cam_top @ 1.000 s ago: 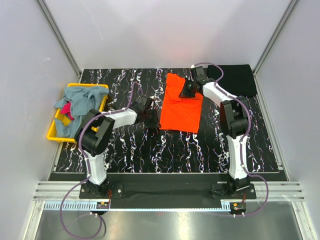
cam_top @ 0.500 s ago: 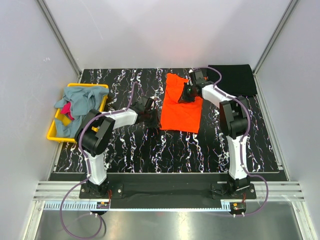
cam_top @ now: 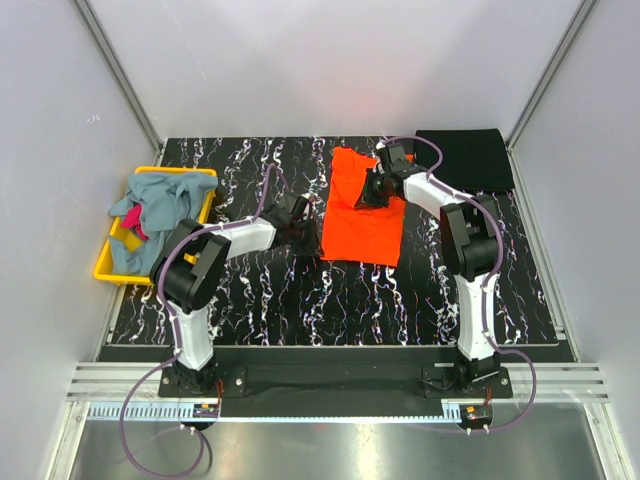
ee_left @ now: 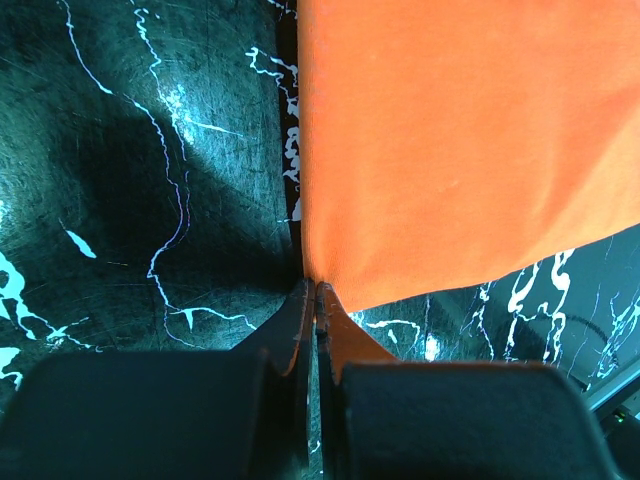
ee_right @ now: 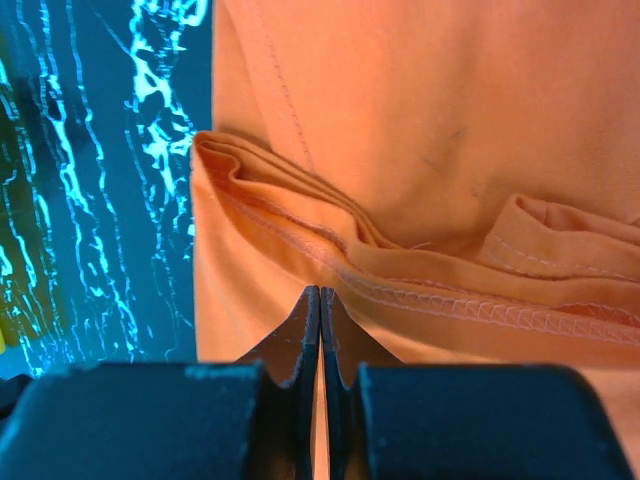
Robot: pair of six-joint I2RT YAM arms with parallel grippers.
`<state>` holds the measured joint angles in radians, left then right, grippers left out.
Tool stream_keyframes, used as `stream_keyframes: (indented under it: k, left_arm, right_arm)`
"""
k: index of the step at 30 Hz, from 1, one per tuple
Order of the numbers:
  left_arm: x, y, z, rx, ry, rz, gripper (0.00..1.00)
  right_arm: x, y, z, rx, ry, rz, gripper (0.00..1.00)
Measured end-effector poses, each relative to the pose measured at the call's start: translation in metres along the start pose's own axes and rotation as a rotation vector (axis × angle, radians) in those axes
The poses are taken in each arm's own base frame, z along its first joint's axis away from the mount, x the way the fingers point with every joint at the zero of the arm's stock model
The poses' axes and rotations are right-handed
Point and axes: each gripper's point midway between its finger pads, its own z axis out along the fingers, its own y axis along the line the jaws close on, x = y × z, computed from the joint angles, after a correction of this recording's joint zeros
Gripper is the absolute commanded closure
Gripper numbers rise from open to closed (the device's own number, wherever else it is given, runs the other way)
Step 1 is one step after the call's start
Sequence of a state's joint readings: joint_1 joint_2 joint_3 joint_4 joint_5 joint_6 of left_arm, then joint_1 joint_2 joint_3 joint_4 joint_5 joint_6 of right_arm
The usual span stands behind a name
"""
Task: Fold and stack the t-shirts
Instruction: Fold the tshirt
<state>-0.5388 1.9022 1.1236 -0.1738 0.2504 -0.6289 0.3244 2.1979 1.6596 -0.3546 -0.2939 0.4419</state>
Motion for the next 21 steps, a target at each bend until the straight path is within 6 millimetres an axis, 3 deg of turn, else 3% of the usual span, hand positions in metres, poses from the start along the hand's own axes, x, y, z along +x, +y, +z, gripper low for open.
stream_keyframes:
  k: [9, 21]
  left_arm:
    - [0.0, 0.0, 0.0, 0.0, 0.0, 0.0, 1.0]
    - [0.0, 0.0, 0.0, 0.0, 0.0, 0.0, 1.0]
  right_arm:
    - [-0.007, 0.016, -0.009, -0.032, -0.031, -0.022, 0.94]
    - [0.007, 0.032, -0.003, -0.044, -0.013, -0.054, 0.94]
